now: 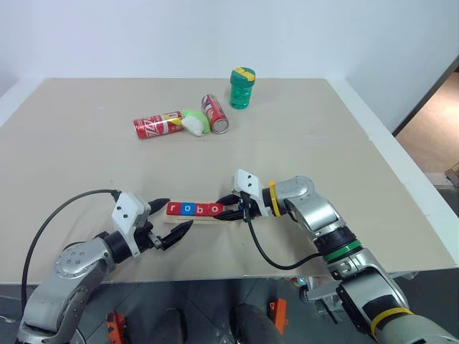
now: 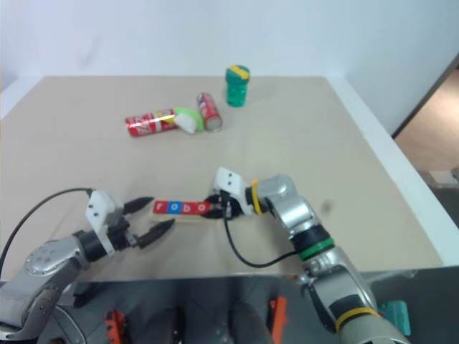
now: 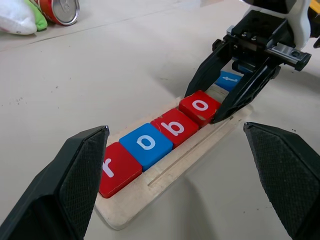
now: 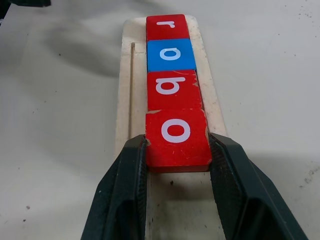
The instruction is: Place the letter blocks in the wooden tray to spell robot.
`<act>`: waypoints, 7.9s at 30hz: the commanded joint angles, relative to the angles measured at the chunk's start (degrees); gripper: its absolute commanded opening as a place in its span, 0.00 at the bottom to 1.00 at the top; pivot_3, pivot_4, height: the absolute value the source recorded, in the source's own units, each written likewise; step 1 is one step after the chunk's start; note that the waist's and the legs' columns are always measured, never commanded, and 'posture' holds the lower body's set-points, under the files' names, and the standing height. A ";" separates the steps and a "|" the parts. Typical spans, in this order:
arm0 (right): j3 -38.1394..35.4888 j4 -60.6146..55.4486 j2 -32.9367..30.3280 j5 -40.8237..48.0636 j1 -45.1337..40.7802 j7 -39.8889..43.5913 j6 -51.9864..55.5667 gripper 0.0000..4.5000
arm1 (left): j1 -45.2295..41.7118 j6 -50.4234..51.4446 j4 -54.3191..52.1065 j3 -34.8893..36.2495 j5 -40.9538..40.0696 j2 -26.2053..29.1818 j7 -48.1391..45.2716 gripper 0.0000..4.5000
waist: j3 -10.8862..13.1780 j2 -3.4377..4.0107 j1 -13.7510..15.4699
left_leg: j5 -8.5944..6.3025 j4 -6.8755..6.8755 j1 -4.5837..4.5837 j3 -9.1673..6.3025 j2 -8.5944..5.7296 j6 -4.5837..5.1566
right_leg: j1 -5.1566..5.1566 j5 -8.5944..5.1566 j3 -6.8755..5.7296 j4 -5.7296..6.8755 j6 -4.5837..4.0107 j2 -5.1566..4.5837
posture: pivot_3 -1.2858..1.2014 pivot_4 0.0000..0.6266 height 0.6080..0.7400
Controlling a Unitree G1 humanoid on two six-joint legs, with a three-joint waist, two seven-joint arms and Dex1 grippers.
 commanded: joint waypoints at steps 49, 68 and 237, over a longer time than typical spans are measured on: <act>-1.38 -9.63 -2.48 4.37 2.82 -7.36 7.89 0.00 | -1.06 3.01 -3.45 0.57 -5.33 5.16 -4.64 1.00 | 0.01 -0.01 -0.10 | -0.01 -0.03 -0.01 0.00 -0.01 -0.01 | -0.01 -0.06 0.02 0.00 0.02 0.01 | 0.52 0.24 1.00; -6.66 -4.35 -3.60 5.90 -3.50 -6.71 6.00 0.00 | -0.13 2.20 -3.59 0.39 -4.82 4.07 -4.61 1.00 | 0.01 -0.01 -0.07 | 0.00 -0.02 -0.01 0.01 -0.02 0.00 | 0.00 -0.05 0.02 0.00 0.02 -0.02 | 0.52 0.24 1.00; -8.58 14.81 -7.59 3.19 0.18 7.49 -14.11 0.89 | -8.12 1.25 -0.13 -5.33 -0.77 5.92 -11.49 1.00 | 0.06 0.04 -0.06 | 0.00 0.05 0.06 -0.07 -0.27 0.04 | 0.21 -0.06 0.06 -0.01 0.21 -0.18 | 0.52 0.24 1.00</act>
